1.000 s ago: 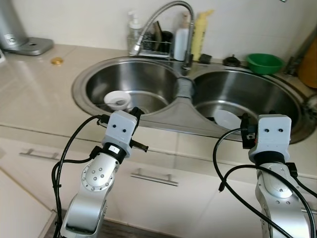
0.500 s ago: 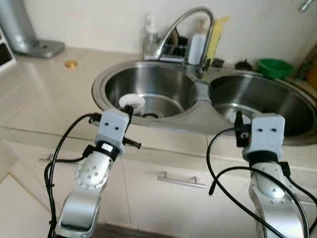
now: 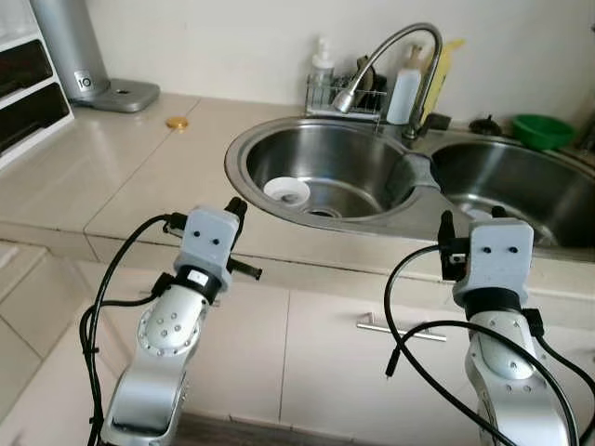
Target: Kitchen organization
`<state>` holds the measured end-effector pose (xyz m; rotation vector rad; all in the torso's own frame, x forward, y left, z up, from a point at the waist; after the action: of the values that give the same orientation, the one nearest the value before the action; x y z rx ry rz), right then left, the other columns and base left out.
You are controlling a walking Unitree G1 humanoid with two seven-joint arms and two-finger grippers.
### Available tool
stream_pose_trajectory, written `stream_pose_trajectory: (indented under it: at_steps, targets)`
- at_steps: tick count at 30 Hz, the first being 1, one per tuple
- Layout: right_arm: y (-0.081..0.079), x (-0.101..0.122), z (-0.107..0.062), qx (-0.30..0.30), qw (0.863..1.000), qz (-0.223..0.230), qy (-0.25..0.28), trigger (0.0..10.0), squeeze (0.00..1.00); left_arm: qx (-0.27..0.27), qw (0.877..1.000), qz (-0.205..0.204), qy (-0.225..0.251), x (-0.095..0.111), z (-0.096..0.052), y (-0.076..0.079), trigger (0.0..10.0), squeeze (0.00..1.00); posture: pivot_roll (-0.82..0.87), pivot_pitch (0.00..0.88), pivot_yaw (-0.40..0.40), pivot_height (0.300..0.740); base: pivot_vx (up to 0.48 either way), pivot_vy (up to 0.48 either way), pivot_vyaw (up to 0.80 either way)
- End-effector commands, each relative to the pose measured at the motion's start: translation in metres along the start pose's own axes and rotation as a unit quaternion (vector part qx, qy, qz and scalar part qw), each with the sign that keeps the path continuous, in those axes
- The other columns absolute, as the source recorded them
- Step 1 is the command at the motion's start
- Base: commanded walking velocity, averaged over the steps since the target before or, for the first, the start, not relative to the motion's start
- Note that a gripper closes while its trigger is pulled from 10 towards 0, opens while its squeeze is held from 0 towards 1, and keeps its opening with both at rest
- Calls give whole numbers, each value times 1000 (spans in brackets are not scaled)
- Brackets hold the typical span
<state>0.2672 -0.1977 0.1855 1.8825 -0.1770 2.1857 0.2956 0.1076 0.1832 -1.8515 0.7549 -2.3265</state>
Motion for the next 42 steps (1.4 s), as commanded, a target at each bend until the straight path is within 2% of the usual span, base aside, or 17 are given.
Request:
stream_pose_trajectory:
  at_steps: [1,20,27,35,42]
  targets:
    - [0,4,0,-1,1000,10,7,10000,0,4,1000,7,4,1,0,-5,10000,0,86,0,-49,740,0,476,-800]
    - [3,3,-8,9,1000,1,9,10000,0,2,1000,16,16,4,-1,-5,10000,0,82,0,-47,740,0,44,-800]
    - [11,1,-12,-7,1000,-2,7,10000,0,-4,1000,22,11,2,-1,-4,10000,0,72,0,-41,740,0,0,-800]
    - [13,0,-13,-21,1000,10,8,10000,0,-4,1000,19,15,3,0,-4,10000,0,72,0,-41,740,0,-480,-800]
    - [18,0,-12,-37,999,16,8,10000,0,-3,1000,13,20,5,0,-5,10000,0,71,0,-35,740,0,0,-800]
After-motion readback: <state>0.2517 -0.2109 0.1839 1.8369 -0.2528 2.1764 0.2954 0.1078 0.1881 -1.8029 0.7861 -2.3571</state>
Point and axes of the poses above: a point about 5 cm out from each wrist's last joint towards the gripper, its own z axis pointing out of the wrist towards the gripper, its own x axis along the axis of the wrist's last joint, y = z × x, the point moved 4 cm from there along z, pointing out of the wrist towards the gripper, and after that the axes turned 10 degrees about z, right-handed, at the moved point
